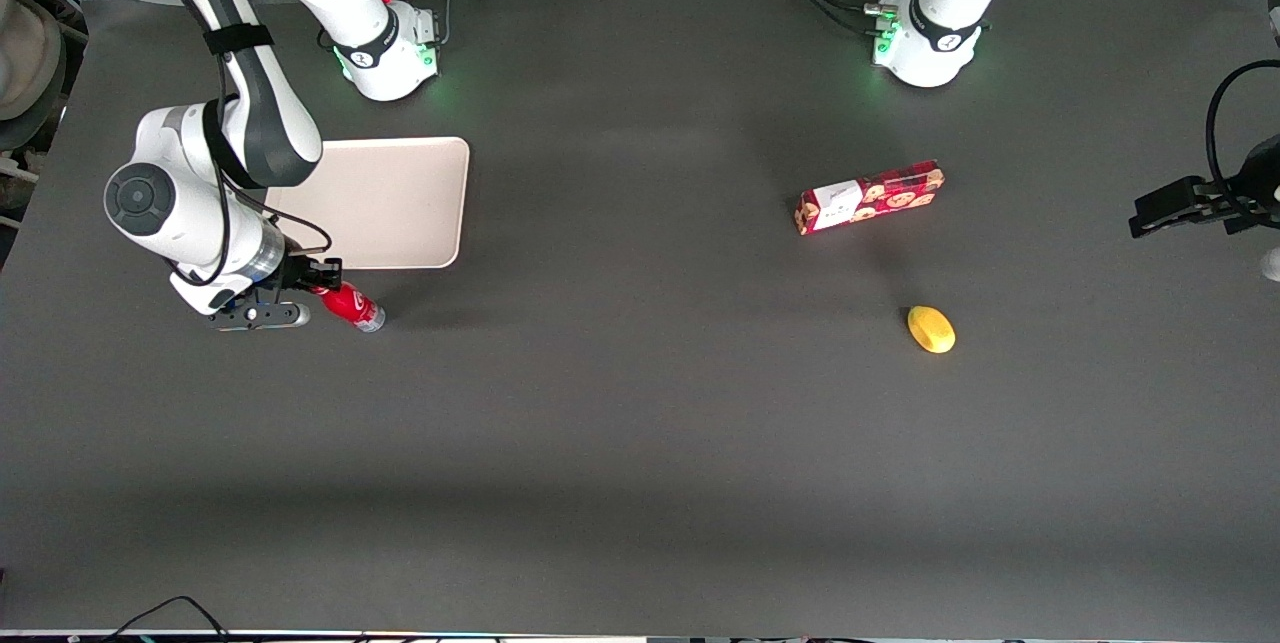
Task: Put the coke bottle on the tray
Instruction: 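Lift the bottle and carry it over the white tray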
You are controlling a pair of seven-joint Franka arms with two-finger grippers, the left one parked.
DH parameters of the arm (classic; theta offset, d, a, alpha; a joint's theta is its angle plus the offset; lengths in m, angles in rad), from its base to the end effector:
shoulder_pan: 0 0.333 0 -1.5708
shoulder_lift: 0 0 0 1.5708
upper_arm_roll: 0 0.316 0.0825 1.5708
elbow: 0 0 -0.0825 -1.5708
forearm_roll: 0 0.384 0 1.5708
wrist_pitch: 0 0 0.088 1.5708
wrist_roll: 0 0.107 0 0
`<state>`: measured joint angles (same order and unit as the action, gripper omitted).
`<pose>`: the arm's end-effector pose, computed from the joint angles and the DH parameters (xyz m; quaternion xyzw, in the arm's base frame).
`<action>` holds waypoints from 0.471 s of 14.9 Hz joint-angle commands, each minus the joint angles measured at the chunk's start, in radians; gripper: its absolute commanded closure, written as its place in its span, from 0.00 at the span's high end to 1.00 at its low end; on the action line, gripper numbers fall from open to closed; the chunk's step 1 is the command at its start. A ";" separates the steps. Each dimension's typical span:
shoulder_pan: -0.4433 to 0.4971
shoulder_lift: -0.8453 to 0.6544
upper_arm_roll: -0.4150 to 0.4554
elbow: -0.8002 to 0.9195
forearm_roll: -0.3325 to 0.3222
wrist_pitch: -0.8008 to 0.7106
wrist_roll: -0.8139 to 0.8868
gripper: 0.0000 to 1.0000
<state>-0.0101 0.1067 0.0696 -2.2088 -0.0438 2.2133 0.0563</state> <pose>0.5298 0.0300 0.3235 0.9985 0.0156 -0.0500 0.0161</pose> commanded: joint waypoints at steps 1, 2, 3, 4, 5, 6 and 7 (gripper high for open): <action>0.005 -0.111 0.001 0.029 -0.001 -0.149 -0.004 0.00; 0.005 -0.154 0.001 0.035 -0.001 -0.191 -0.013 0.00; 0.005 -0.203 -0.001 0.035 0.001 -0.231 -0.016 0.00; 0.005 -0.250 -0.001 0.035 0.001 -0.281 -0.029 0.00; 0.005 -0.292 -0.004 0.038 0.001 -0.331 -0.038 0.00; 0.004 -0.338 -0.010 0.037 0.001 -0.377 -0.055 0.00; -0.001 -0.378 -0.013 0.037 0.001 -0.418 -0.081 0.00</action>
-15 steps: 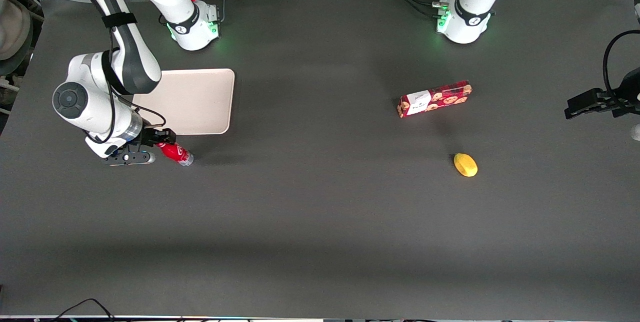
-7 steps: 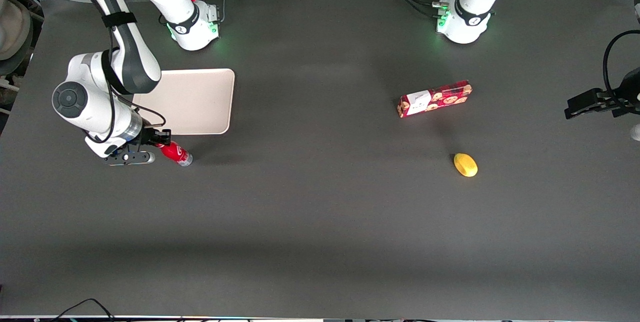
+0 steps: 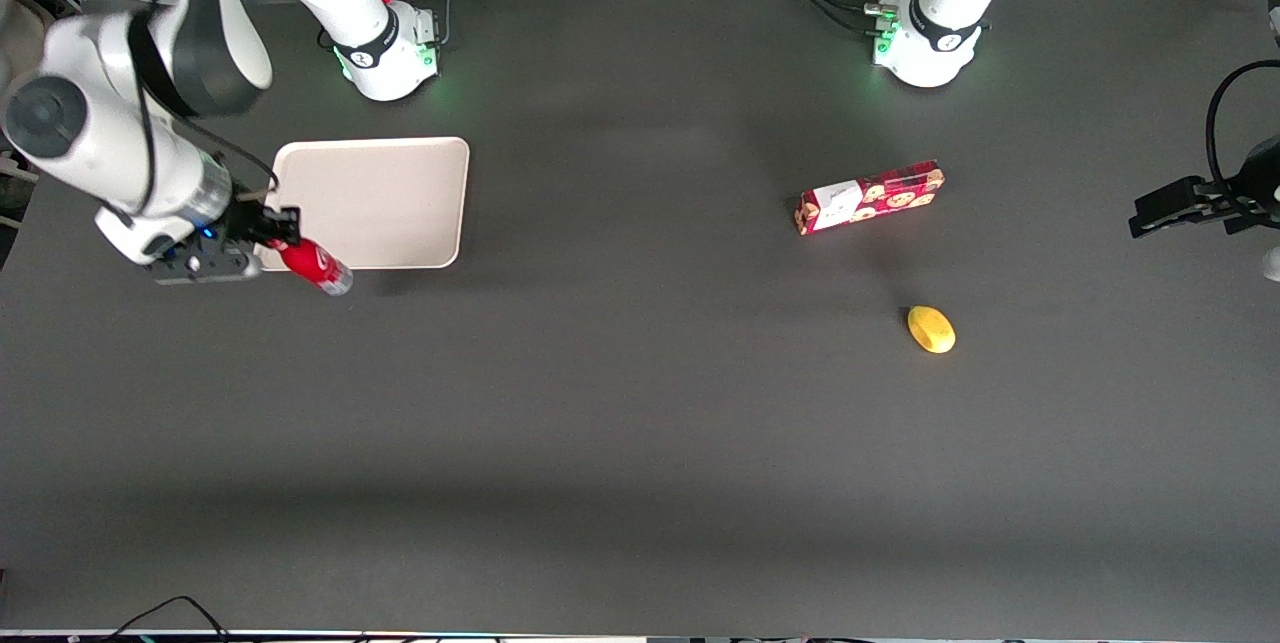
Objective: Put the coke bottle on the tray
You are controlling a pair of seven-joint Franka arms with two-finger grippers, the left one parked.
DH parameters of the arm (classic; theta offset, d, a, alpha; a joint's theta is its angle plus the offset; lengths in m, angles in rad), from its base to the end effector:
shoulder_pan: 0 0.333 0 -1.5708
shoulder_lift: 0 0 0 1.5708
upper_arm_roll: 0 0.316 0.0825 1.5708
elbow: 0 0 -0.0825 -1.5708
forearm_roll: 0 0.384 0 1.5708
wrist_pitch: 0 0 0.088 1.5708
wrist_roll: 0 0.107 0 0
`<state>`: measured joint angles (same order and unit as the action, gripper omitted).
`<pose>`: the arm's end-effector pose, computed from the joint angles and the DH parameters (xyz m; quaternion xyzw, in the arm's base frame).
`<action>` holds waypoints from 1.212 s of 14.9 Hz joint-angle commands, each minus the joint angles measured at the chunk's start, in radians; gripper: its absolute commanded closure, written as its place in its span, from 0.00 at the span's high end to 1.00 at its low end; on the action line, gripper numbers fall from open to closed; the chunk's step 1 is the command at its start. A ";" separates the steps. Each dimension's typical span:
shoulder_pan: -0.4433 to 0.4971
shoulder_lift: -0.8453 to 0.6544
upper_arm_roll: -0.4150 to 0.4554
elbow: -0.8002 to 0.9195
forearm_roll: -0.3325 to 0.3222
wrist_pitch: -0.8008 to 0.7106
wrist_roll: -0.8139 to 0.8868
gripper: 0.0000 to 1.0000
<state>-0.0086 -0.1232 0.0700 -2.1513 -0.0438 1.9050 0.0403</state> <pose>0.4975 0.0281 0.4442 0.9976 0.0184 -0.0604 0.0276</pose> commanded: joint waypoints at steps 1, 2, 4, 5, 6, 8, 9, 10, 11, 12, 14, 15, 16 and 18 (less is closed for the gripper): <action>-0.005 -0.188 -0.019 -0.024 0.001 -0.145 -0.094 0.00; -0.005 -0.226 -0.047 -0.030 0.002 -0.176 -0.126 0.00; -0.005 -0.288 -0.114 -0.071 0.002 -0.205 -0.207 0.00; -0.007 -0.318 -0.154 -0.109 0.001 -0.201 -0.248 0.00; -0.008 -0.346 -0.186 -0.149 -0.010 -0.192 -0.276 0.00; -0.013 -0.386 -0.220 -0.231 -0.043 -0.146 -0.306 0.00; -0.016 -0.404 -0.242 -0.286 -0.068 -0.104 -0.307 0.00; -0.016 -0.418 -0.260 -0.342 -0.091 -0.051 -0.310 0.00; -0.016 -0.417 -0.268 -0.375 -0.128 -0.020 -0.310 0.00; -0.017 -0.408 -0.269 -0.389 -0.145 -0.006 -0.309 0.00; -0.021 -0.392 -0.311 -0.418 -0.160 0.029 -0.310 0.00; -0.021 -0.375 -0.334 -0.436 -0.188 0.063 -0.319 0.00; -0.021 -0.359 -0.355 -0.452 -0.198 0.098 -0.338 0.00; -0.021 -0.302 -0.398 -0.455 -0.200 0.140 -0.376 0.00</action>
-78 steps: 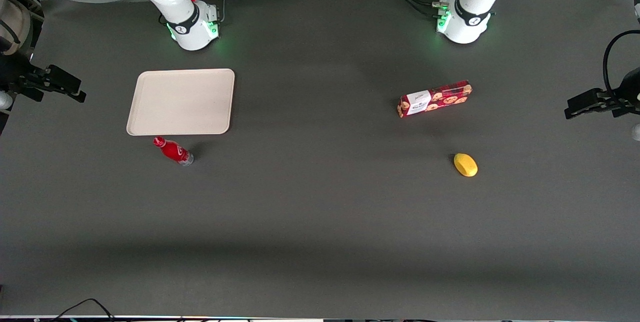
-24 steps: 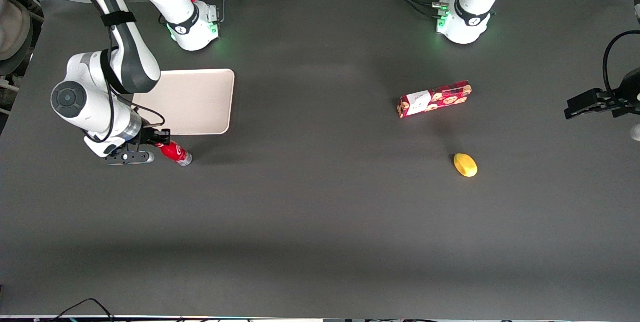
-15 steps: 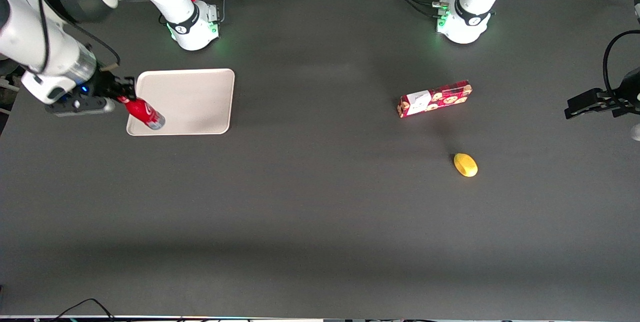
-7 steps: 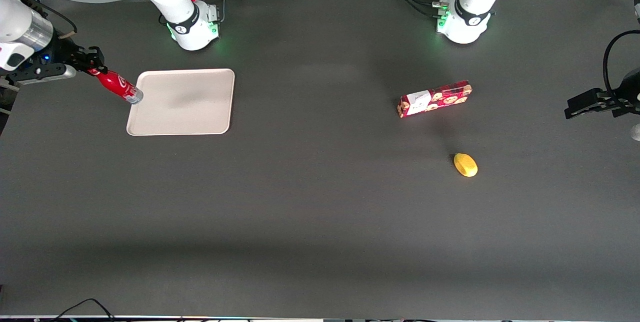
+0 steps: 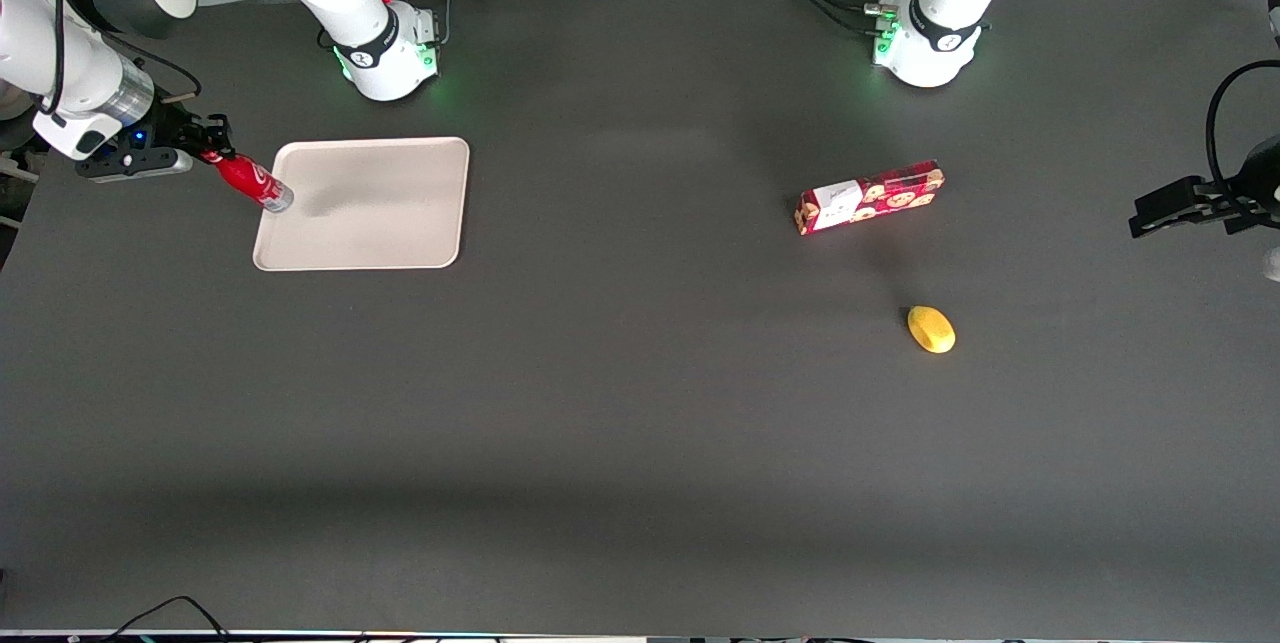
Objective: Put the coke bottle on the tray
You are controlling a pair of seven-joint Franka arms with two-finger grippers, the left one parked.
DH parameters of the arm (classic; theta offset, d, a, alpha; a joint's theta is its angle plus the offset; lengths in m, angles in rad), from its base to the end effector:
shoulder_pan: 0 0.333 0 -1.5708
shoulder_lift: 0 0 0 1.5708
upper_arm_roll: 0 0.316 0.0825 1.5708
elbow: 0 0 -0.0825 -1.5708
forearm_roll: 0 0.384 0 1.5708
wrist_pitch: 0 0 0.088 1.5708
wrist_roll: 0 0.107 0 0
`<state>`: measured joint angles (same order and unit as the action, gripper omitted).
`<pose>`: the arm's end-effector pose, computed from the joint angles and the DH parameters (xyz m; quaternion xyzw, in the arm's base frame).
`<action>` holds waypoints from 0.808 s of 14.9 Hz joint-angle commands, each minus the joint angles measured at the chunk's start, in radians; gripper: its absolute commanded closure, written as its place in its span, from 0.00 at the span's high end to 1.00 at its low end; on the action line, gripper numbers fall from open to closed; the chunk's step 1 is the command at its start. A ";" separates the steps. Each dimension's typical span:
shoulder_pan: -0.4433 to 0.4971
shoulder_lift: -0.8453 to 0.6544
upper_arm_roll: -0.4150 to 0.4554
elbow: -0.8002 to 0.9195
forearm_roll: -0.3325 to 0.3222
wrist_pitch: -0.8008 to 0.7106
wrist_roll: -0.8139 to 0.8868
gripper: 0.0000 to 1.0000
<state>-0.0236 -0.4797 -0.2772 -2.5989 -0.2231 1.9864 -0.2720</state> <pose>0.3535 -0.1211 0.3971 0.9952 0.0575 -0.0772 0.0152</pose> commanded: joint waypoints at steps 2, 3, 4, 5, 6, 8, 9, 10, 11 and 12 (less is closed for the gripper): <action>-0.006 0.088 -0.063 -0.012 -0.024 0.084 -0.066 0.00; -0.006 0.102 -0.065 -0.013 -0.024 0.092 -0.066 0.00; -0.006 0.116 -0.065 -0.013 -0.024 0.106 -0.064 0.00; -0.007 0.133 -0.065 -0.013 -0.024 0.115 -0.064 0.00; -0.007 0.145 -0.065 -0.013 -0.024 0.126 -0.064 0.00; -0.009 0.161 -0.065 -0.013 -0.024 0.137 -0.059 0.00; -0.009 0.167 -0.065 -0.013 -0.024 0.141 -0.056 0.00; -0.009 0.173 -0.065 -0.015 -0.024 0.146 -0.055 0.00; -0.010 0.177 -0.066 -0.015 -0.024 0.153 -0.055 0.01; -0.010 0.187 -0.077 -0.018 -0.022 0.160 -0.055 0.12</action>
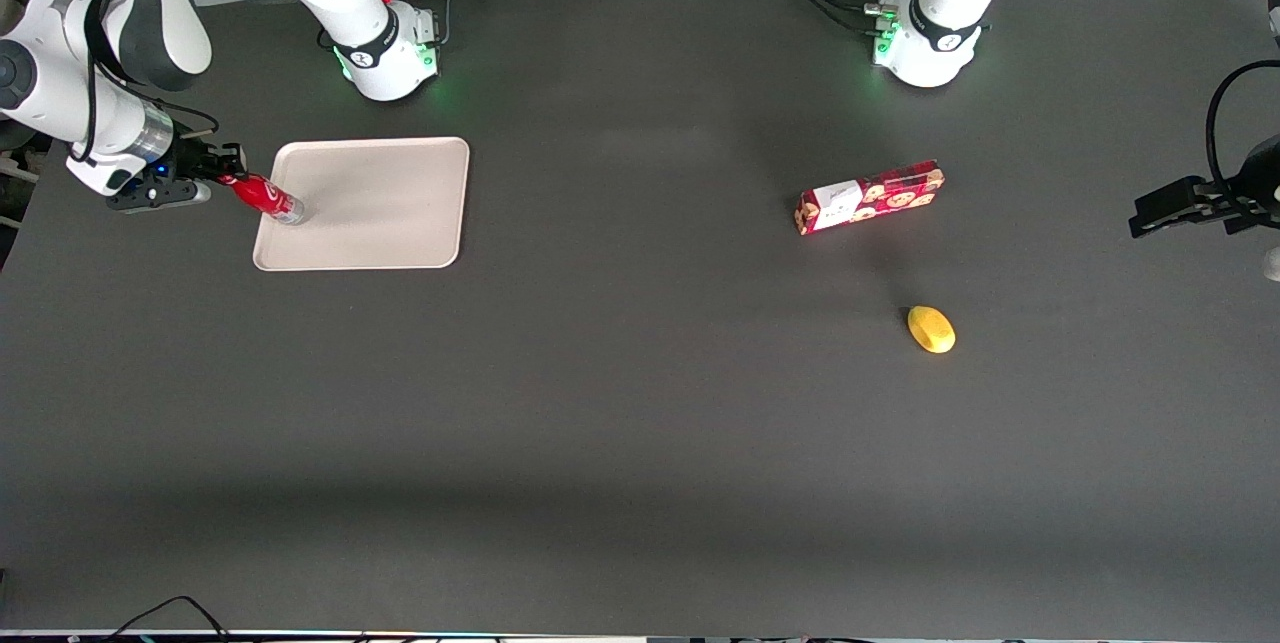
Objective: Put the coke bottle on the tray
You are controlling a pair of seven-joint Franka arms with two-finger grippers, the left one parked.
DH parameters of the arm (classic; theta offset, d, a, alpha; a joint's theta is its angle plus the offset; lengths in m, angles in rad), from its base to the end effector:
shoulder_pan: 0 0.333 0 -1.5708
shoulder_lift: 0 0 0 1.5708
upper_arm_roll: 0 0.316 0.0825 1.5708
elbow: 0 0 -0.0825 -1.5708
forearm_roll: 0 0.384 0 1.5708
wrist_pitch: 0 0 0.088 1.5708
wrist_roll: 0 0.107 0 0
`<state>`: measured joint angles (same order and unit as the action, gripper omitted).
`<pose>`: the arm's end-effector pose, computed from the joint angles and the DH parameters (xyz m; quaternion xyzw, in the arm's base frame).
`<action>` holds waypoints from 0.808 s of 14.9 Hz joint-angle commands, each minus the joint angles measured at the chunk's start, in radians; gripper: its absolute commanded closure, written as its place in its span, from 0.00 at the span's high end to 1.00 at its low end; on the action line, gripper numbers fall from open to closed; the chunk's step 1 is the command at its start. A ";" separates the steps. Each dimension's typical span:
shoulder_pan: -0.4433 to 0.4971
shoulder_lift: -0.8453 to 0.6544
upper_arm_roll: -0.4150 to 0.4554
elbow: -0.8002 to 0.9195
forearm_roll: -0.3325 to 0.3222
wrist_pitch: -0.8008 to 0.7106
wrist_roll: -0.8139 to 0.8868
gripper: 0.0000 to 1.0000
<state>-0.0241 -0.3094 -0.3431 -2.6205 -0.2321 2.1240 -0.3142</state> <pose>0.3615 -0.1438 0.3327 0.9928 0.0569 -0.1055 0.0069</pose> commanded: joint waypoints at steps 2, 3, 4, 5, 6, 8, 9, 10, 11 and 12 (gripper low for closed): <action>-0.008 0.020 -0.031 -0.004 -0.015 0.046 -0.014 0.42; -0.008 0.020 -0.031 -0.007 -0.015 0.051 -0.014 0.52; -0.008 0.020 -0.031 -0.007 -0.015 0.051 -0.014 0.72; -0.008 0.020 -0.031 -0.006 -0.013 0.051 -0.013 0.96; -0.008 0.020 -0.031 -0.006 -0.013 0.050 -0.013 1.00; -0.008 0.016 -0.031 -0.001 -0.012 0.045 -0.011 1.00; -0.007 0.006 -0.031 0.005 -0.007 0.041 -0.011 1.00; -0.005 -0.003 -0.030 0.016 -0.006 0.036 -0.010 1.00; 0.001 -0.014 -0.027 0.040 -0.003 0.013 -0.006 1.00; 0.006 -0.023 -0.024 0.072 -0.001 -0.014 -0.005 1.00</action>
<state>-0.0245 -0.2924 -0.3720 -2.6066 -0.2321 2.1591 -0.3142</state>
